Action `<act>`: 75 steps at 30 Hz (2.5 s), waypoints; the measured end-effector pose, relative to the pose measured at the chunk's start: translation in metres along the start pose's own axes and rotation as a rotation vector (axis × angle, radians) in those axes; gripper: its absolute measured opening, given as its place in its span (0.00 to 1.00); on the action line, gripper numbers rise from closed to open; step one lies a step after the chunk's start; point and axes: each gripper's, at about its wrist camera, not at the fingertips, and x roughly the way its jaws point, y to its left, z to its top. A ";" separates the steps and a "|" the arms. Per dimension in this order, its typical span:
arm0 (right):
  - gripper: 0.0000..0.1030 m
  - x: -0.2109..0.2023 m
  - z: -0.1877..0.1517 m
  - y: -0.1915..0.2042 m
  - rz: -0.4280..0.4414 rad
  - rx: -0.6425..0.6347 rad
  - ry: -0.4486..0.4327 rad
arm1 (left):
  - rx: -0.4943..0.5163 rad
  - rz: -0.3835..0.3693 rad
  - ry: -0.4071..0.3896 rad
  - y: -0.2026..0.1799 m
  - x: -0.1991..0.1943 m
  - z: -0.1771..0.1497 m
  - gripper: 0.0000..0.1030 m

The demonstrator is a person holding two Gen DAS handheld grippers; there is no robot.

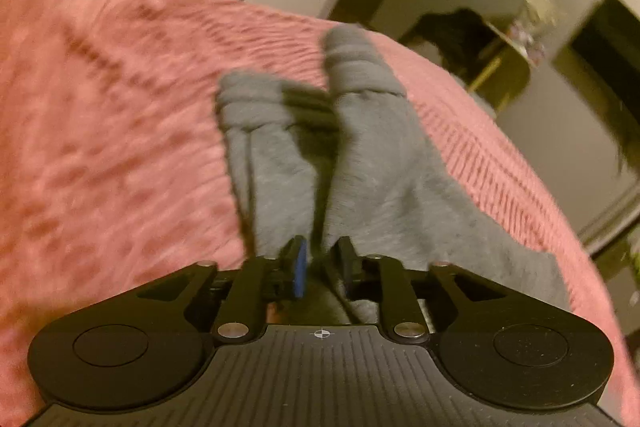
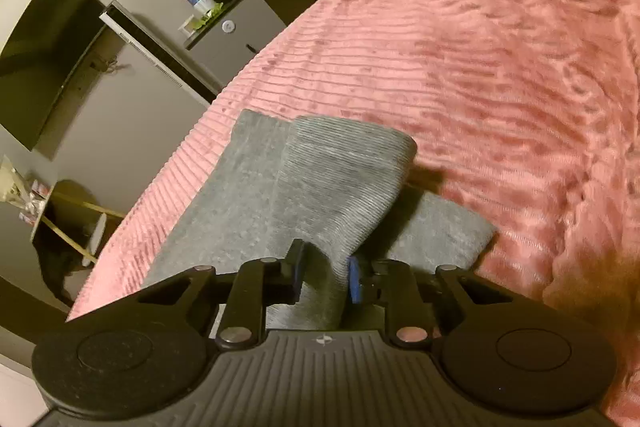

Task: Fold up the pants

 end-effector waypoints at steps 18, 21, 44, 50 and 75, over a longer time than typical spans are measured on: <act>0.31 0.001 0.019 -0.026 0.090 0.141 0.043 | -0.048 0.031 -0.039 -0.027 0.038 0.045 0.84; 0.32 0.004 0.022 -0.026 0.081 0.143 0.035 | -0.045 0.023 -0.023 -0.029 0.043 0.046 0.85; 0.25 -0.021 0.026 0.000 -0.197 -0.206 -0.024 | -0.121 0.091 -0.122 0.018 0.005 0.032 0.78; 0.25 -0.057 0.028 0.047 -0.148 -0.355 -0.219 | 0.010 0.032 -0.221 -0.022 -0.031 0.026 0.84; 0.29 0.057 -0.126 0.143 0.059 -0.748 -0.022 | 0.582 0.076 -0.045 -0.231 0.116 -0.080 1.00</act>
